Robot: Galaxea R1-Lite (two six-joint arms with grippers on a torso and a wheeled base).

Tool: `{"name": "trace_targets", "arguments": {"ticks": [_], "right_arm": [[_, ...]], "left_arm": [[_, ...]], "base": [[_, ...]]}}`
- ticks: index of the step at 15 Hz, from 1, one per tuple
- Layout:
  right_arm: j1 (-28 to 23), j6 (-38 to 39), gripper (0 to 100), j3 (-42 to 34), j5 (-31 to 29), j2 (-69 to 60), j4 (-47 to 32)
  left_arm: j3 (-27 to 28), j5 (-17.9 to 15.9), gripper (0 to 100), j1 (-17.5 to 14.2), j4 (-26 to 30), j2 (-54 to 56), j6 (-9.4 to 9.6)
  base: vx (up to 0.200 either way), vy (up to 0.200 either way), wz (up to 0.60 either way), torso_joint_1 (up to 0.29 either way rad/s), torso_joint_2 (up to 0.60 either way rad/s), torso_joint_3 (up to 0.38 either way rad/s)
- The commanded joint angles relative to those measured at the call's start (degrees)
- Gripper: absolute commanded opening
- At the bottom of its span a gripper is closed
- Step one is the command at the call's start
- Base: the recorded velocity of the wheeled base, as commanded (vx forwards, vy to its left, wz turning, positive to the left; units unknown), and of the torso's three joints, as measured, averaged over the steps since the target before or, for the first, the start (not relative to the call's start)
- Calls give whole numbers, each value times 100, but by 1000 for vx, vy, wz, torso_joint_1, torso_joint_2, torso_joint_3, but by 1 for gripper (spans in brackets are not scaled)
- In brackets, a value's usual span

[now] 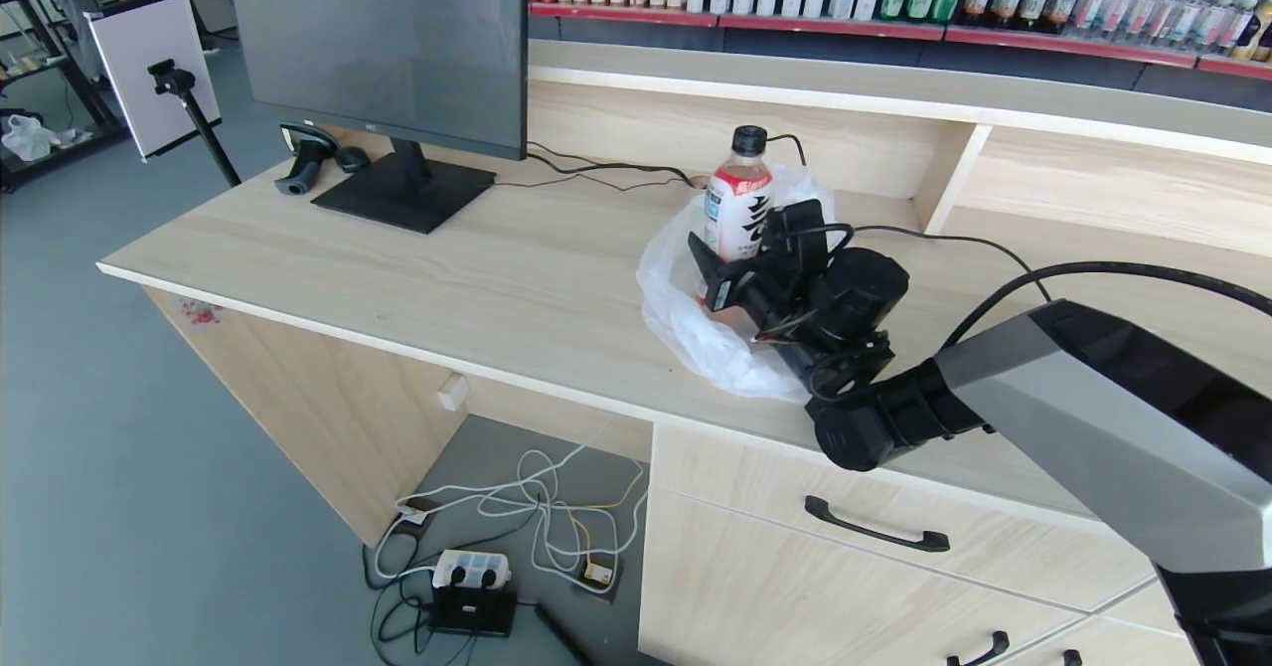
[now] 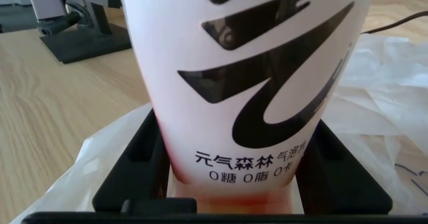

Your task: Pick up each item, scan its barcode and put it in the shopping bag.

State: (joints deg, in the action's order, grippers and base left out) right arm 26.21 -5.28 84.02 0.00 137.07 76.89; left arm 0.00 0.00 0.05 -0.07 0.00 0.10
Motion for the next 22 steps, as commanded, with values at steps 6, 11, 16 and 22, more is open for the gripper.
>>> {"name": "trace_targets", "arguments": {"ticks": [6, 11, 16, 22], "right_arm": [[25, 18, 100, -26, 9, 109, 72], [112, 71, 100, -43, 9, -66, 90], [112, 44, 100, -922, 62, -989, 274], [86, -26, 100, -2970, 9, -1851, 1311]], "left_arm": [[0, 0, 100, 4, -1, 0, -1], [0, 0, 100, -5, 7, 0, -1], [0, 0, 100, -5, 25, 0, -1], [0, 0, 100, -5, 25, 0, -1]], "base": [[0, 0, 0, 0, 0, 0], [0, 0, 0, 0, 0, 0], [0, 0, 0, 0, 0, 0], [0, 0, 0, 0, 0, 0]]}}
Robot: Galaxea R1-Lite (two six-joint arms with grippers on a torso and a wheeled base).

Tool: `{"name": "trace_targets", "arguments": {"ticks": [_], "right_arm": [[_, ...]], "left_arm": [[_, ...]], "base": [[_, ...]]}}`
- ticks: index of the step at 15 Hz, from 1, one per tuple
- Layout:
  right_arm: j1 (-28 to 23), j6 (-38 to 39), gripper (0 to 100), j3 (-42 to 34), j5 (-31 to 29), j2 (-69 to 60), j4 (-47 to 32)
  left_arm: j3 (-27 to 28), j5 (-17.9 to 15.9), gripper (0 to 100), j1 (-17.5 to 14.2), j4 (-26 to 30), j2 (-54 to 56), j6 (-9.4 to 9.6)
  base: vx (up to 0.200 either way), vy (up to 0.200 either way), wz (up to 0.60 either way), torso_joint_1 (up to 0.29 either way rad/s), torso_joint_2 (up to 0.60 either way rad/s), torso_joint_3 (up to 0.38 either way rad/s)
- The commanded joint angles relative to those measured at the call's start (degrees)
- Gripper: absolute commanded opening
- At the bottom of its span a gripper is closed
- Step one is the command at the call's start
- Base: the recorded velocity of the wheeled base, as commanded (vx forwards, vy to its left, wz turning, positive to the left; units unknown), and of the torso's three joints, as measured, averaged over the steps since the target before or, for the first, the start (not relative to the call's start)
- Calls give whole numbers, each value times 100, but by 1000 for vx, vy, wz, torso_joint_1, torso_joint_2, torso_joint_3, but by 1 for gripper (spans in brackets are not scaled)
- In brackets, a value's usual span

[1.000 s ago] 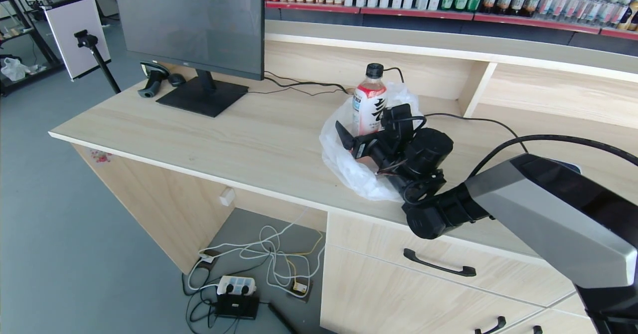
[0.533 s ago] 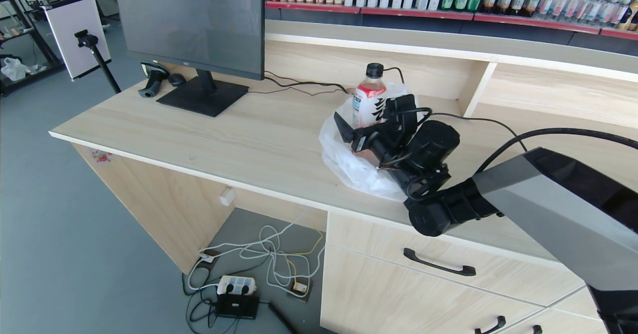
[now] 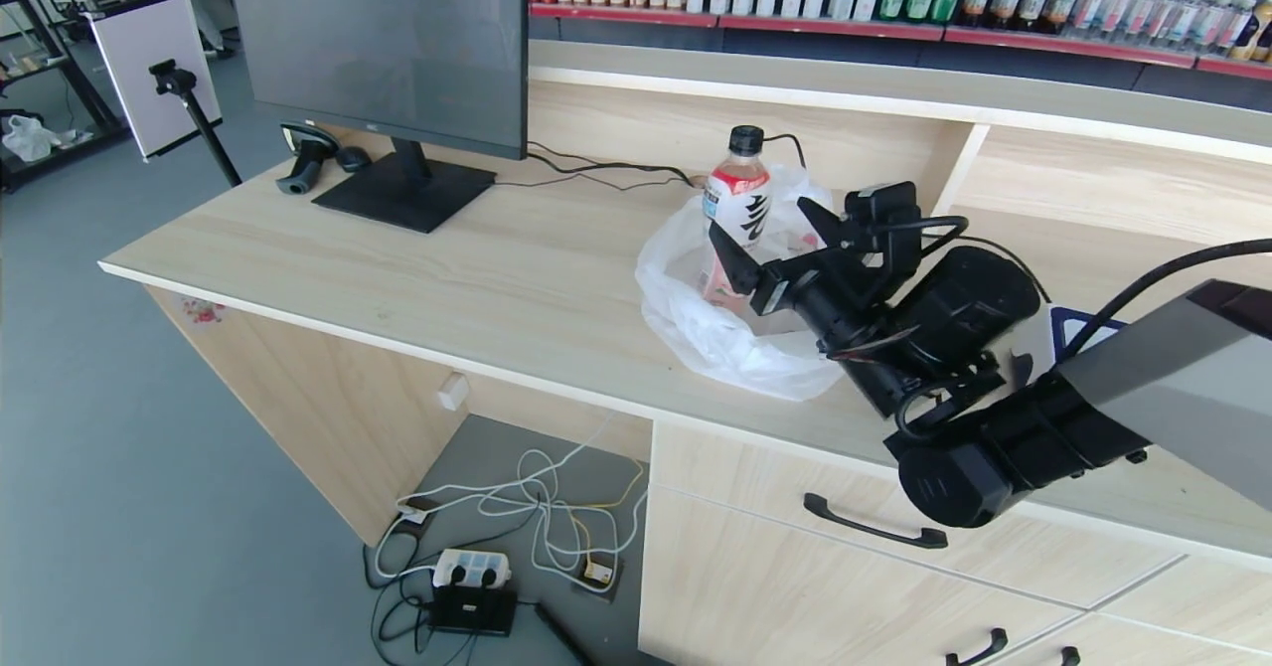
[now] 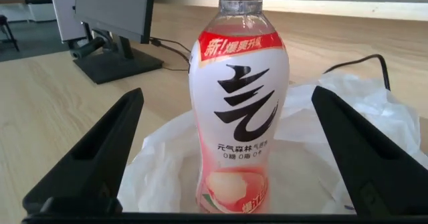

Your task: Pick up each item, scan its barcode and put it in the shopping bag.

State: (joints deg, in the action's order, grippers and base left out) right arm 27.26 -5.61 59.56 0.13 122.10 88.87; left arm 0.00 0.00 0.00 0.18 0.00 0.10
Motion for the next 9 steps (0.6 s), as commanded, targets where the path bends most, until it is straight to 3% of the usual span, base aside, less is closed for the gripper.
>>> {"name": "trace_targets", "arguments": {"ticks": [1, 9], "right_arm": [[-19, -2, 100, -639, -5, -503, 113], [8, 385, 100, -2177, -13, -1848, 113]], "left_arm": [[0, 0, 100, 9, -1, 0, -1], [0, 0, 100, 0, -1, 0, 8]], "base": [[0, 0, 0, 0, 0, 0], [0, 0, 0, 0, 0, 0]]}}
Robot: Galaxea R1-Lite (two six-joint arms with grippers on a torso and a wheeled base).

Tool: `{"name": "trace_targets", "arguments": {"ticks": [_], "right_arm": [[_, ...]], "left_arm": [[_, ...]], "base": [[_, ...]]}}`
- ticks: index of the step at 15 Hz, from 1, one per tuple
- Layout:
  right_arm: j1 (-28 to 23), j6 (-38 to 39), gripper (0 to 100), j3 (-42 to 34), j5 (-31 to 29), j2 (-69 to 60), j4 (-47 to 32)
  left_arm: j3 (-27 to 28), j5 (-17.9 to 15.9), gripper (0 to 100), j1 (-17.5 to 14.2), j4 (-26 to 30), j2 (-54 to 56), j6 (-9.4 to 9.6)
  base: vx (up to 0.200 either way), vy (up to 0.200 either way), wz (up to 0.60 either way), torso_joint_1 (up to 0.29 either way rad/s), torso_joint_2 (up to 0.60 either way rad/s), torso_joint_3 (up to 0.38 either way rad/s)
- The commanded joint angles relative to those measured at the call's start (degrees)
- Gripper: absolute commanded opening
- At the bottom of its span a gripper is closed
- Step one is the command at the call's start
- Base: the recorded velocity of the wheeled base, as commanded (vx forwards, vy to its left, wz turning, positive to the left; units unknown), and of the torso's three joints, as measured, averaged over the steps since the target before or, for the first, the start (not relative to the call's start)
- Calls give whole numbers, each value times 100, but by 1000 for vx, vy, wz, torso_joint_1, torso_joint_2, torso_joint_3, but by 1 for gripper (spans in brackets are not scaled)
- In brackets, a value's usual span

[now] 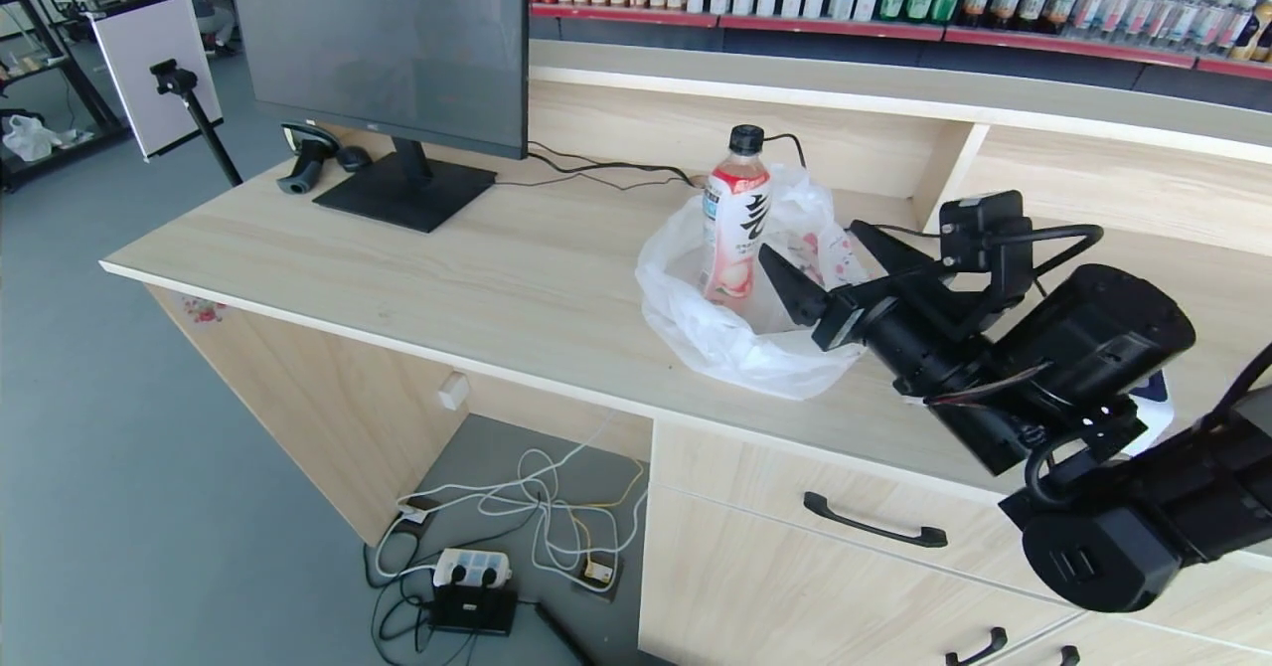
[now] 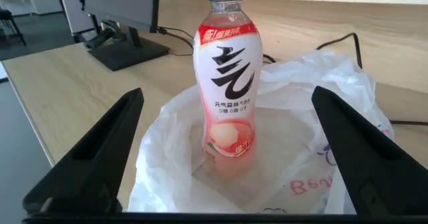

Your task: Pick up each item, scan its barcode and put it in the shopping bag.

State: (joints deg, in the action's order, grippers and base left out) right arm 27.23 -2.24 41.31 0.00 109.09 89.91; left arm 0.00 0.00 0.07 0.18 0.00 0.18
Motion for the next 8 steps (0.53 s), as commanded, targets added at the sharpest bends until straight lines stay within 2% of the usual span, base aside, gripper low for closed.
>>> {"name": "trace_targets", "arguments": {"ticks": [1, 5, 8], "right_arm": [[28, 49, 100, -625, 0, -846, 9], [-8, 57, 100, -1002, 0, -1417, 9], [-16, 49, 100, -1064, 0, -1426, 9]], "left_arm": [[0, 0, 100, 1, -1, 0, -1], [0, 0, 100, -7, -1, 0, -1], [0, 0, 100, 1, -1, 0, -1]], "base": [[0, 0, 0, 0, 0, 0], [0, 0, 0, 0, 0, 0], [0, 0, -600, -1, 7, 2]]}}
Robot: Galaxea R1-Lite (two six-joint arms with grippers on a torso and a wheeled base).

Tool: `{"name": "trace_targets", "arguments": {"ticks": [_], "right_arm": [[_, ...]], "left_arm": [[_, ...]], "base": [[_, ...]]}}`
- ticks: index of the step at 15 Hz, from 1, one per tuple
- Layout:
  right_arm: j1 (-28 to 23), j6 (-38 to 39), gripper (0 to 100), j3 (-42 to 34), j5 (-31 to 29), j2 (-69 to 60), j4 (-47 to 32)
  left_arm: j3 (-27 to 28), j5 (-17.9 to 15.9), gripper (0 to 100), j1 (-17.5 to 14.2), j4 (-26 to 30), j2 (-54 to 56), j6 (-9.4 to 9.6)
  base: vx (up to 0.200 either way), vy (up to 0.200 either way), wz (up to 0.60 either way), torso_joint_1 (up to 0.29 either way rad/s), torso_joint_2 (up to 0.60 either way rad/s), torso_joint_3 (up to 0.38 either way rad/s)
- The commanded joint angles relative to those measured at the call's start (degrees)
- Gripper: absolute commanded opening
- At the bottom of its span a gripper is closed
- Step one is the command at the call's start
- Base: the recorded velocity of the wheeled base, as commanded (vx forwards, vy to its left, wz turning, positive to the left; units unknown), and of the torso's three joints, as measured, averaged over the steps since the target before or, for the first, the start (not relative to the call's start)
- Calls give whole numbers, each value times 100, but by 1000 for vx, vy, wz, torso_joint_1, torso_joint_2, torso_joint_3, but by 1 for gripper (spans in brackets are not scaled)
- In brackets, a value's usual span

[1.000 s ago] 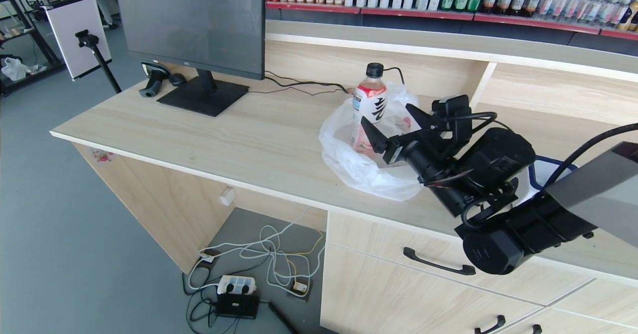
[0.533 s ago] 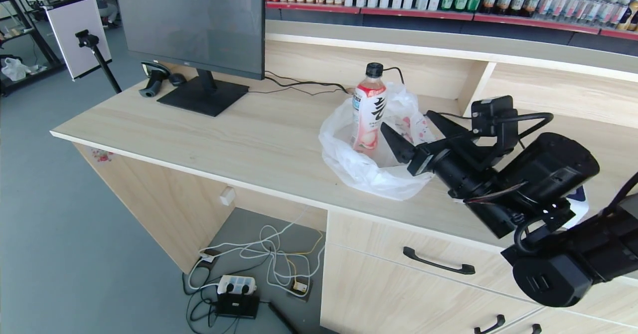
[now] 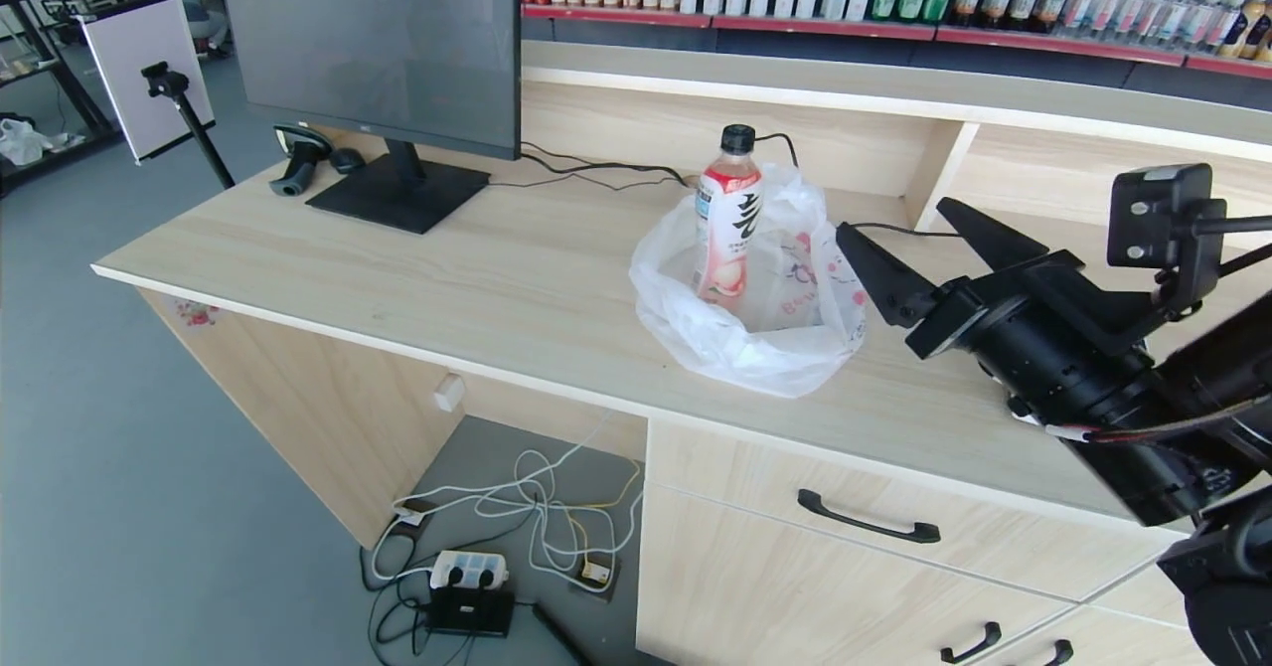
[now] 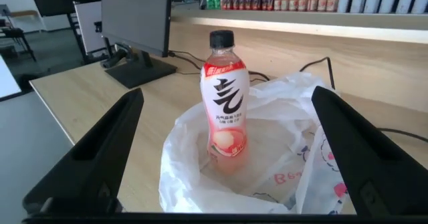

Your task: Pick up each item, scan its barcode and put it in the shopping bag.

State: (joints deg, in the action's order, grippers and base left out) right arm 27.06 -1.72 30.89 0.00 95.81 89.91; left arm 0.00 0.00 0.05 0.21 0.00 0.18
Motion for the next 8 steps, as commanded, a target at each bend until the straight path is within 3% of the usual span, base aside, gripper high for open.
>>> {"name": "trace_targets", "arguments": {"ticks": [1, 8], "right_arm": [[-43, -4, 100, -31, 0, -97, 9], [-219, -4, 100, -171, 0, -273, 9]], "left_arm": [[0, 0, 100, 4, -3, 0, -1], [0, 0, 100, 4, 6, 0, -1]], "base": [[0, 0, -600, 2, 7, 2], [0, 0, -600, 2, 3, 3]]}}
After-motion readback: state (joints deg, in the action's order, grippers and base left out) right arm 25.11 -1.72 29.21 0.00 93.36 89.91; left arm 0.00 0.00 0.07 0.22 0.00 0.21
